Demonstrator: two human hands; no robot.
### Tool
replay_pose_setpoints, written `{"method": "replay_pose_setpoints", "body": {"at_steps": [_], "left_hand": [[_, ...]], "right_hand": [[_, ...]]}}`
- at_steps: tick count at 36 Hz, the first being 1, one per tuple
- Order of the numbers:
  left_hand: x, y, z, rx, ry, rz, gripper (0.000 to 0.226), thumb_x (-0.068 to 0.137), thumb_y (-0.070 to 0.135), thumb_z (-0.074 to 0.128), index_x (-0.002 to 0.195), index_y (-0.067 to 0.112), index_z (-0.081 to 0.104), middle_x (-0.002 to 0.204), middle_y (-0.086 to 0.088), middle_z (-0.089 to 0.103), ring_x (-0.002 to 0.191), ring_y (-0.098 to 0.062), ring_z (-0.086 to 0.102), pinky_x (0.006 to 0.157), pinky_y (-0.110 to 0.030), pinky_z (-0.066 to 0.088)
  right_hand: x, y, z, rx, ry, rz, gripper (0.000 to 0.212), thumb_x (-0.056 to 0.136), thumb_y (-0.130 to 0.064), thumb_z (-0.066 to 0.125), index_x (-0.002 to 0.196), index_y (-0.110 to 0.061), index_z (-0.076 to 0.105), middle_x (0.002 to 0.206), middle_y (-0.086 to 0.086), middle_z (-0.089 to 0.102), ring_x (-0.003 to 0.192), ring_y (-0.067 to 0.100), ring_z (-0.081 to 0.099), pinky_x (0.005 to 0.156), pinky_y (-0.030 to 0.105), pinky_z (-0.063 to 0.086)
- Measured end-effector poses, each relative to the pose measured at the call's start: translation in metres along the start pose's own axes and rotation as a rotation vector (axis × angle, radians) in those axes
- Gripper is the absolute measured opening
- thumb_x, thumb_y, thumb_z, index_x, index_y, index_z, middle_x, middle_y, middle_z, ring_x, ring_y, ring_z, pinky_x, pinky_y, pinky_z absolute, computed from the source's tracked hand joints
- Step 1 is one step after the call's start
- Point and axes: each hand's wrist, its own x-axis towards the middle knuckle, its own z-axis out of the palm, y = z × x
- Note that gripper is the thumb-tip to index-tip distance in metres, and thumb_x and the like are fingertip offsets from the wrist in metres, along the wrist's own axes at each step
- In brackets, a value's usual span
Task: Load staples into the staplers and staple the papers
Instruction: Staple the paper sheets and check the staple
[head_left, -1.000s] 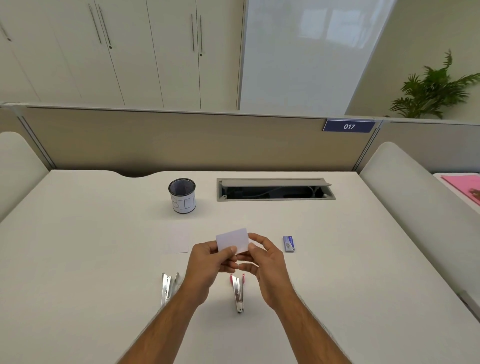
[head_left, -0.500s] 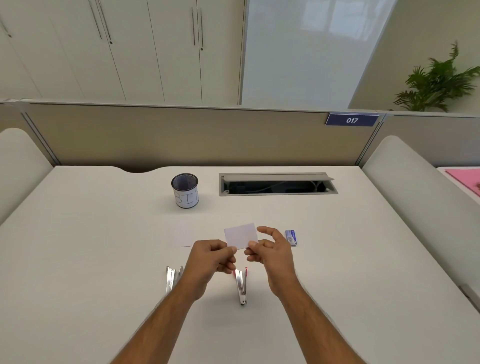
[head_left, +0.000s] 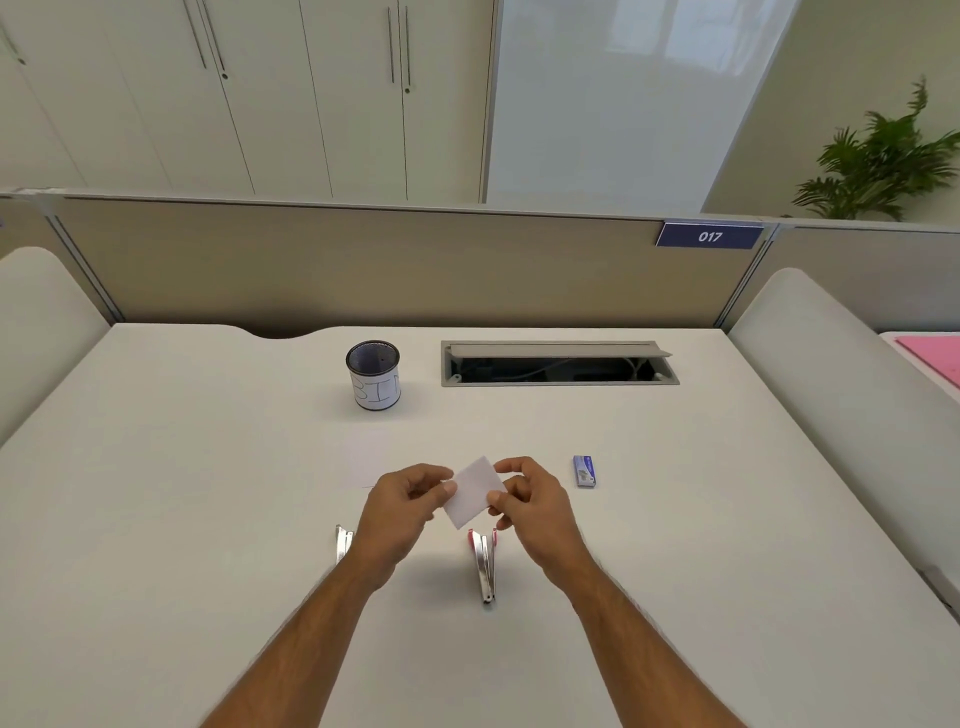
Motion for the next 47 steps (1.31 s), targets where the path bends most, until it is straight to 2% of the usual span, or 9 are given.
{"method": "replay_pose_setpoints", "body": {"at_steps": [7,10,14,20,26,29,35,42,47], "left_hand": [[-0.003,-0.01,-0.005,0.043,0.088,-0.054,0.013,0.09,0.01,0.071,0.079,0.014,0.077,0.075,-0.003,0.074,0.068,-0.014,0.064,0.064,-0.03,0.05],[-0.003,-0.013,-0.008,-0.023,0.174,-0.076,0.012,0.09,0.009,0.072,0.08,0.013,0.077,0.074,-0.002,0.074,0.068,-0.016,0.064,0.064,-0.03,0.05],[-0.003,-0.016,-0.007,-0.085,0.209,-0.099,0.009,0.089,0.01,0.073,0.08,0.01,0.076,0.078,-0.006,0.075,0.068,-0.017,0.066,0.066,-0.031,0.053],[-0.003,-0.019,-0.008,-0.102,0.226,-0.112,0.008,0.088,0.009,0.073,0.08,0.009,0.075,0.079,-0.007,0.075,0.067,-0.017,0.067,0.066,-0.031,0.053],[-0.004,-0.019,-0.009,-0.097,0.231,-0.116,0.008,0.089,0.009,0.073,0.08,0.009,0.074,0.08,-0.006,0.075,0.067,-0.017,0.066,0.066,-0.031,0.053],[-0.003,-0.02,-0.009,-0.085,0.231,-0.117,0.009,0.089,0.009,0.073,0.08,0.01,0.074,0.08,-0.005,0.075,0.067,-0.017,0.066,0.066,-0.03,0.052],[-0.001,-0.02,-0.007,-0.074,0.22,-0.117,0.008,0.089,0.007,0.072,0.082,0.008,0.073,0.079,-0.005,0.075,0.068,-0.017,0.065,0.065,-0.029,0.051],[-0.001,-0.019,-0.001,-0.069,0.232,-0.107,0.007,0.09,0.007,0.071,0.083,0.005,0.072,0.078,-0.006,0.073,0.067,-0.018,0.063,0.065,-0.03,0.05],[0.0,-0.02,0.001,-0.035,0.24,-0.105,0.008,0.09,0.01,0.072,0.082,0.009,0.073,0.08,-0.006,0.075,0.069,-0.019,0.065,0.066,-0.031,0.052]], "right_hand": [[0.002,0.015,0.011,0.004,0.129,0.121,0.015,0.097,-0.025,0.065,0.11,-0.018,0.063,0.088,0.01,0.074,0.072,0.014,0.071,0.068,0.038,0.062],[-0.001,0.033,0.022,-0.288,0.161,0.24,0.034,0.091,-0.039,0.07,0.112,-0.014,0.061,0.099,0.006,0.07,0.089,0.021,0.07,0.08,0.038,0.057],[-0.014,0.049,0.042,-0.671,0.079,0.301,0.062,0.082,-0.055,0.072,0.121,-0.012,0.049,0.119,0.006,0.053,0.117,0.026,0.052,0.079,0.031,0.039],[-0.02,0.059,0.058,-0.894,0.046,0.28,0.053,0.094,-0.048,0.06,0.131,-0.013,0.047,0.131,0.004,0.049,0.124,0.022,0.046,0.092,0.028,0.046],[-0.016,0.06,0.052,-1.017,0.051,0.217,0.036,0.107,-0.038,0.039,0.126,-0.012,0.056,0.126,0.005,0.059,0.119,0.021,0.056,0.093,0.027,0.044],[-0.012,0.062,0.045,-0.903,0.048,0.229,0.033,0.106,-0.036,0.043,0.115,-0.01,0.061,0.114,0.007,0.066,0.107,0.024,0.062,0.083,0.033,0.046],[-0.012,0.054,0.032,-0.304,0.095,0.223,0.016,0.1,-0.03,0.06,0.094,-0.014,0.062,0.082,0.0,0.067,0.065,0.014,0.054,0.061,0.028,0.045],[-0.008,0.037,0.021,0.185,-0.036,0.263,0.015,0.103,-0.016,0.058,0.108,-0.005,0.068,0.094,0.013,0.074,0.084,0.02,0.07,0.078,0.037,0.062],[-0.01,0.03,0.018,0.294,-0.108,0.272,0.02,0.104,-0.016,0.057,0.11,-0.001,0.069,0.103,0.022,0.073,0.09,0.027,0.074,0.082,0.041,0.063]]}}
